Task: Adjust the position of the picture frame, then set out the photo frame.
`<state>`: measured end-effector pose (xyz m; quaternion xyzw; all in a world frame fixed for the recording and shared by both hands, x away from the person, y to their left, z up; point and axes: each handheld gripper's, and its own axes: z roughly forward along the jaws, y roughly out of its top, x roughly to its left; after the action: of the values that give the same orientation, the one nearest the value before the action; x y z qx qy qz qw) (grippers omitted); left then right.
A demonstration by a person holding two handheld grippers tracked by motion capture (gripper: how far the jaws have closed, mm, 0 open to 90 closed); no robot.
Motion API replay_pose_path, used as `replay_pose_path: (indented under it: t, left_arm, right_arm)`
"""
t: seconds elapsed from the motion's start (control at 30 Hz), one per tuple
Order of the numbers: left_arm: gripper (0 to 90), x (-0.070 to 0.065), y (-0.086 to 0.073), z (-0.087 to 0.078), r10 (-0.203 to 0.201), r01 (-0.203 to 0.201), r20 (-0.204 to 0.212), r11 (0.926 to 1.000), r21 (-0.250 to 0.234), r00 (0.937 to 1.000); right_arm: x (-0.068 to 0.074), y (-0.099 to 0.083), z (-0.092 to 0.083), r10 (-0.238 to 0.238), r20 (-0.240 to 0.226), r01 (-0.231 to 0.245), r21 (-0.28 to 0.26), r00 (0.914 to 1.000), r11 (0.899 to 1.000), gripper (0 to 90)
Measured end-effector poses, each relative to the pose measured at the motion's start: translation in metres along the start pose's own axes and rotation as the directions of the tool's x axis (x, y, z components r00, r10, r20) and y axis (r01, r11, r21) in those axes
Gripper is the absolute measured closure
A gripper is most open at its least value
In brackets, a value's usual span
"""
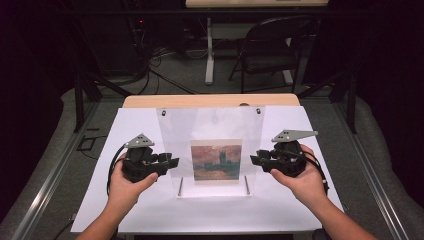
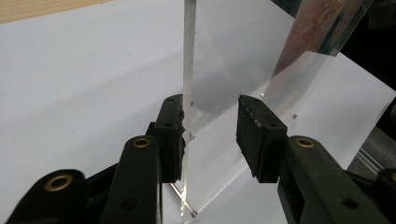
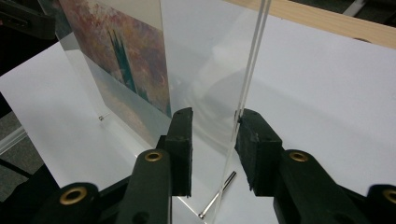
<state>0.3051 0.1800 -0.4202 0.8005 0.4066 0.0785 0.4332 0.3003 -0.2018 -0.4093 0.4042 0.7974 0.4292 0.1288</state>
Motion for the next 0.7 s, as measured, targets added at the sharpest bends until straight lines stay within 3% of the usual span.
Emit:
replay_pose_path:
  t: [0.57,0.7]
  left_arm:
    - [59.1,0.001,-0.012,0.005,-0.016,0.016,0.019,0.9999,-0.004,0.9997]
    - [57.6,0.0,-0.02,0.007,0.004,-0.004,0.008,1.0,-0.003,1.0]
  right_arm:
    - [0.0,-0.002,0.0,0.002,-0.006,-0.002,-0.015,1.0,1.0,65.9]
    - [0.0,-0.004,0.0,0.0,-0.004,0.0,-0.027,1.0,1.0,65.3]
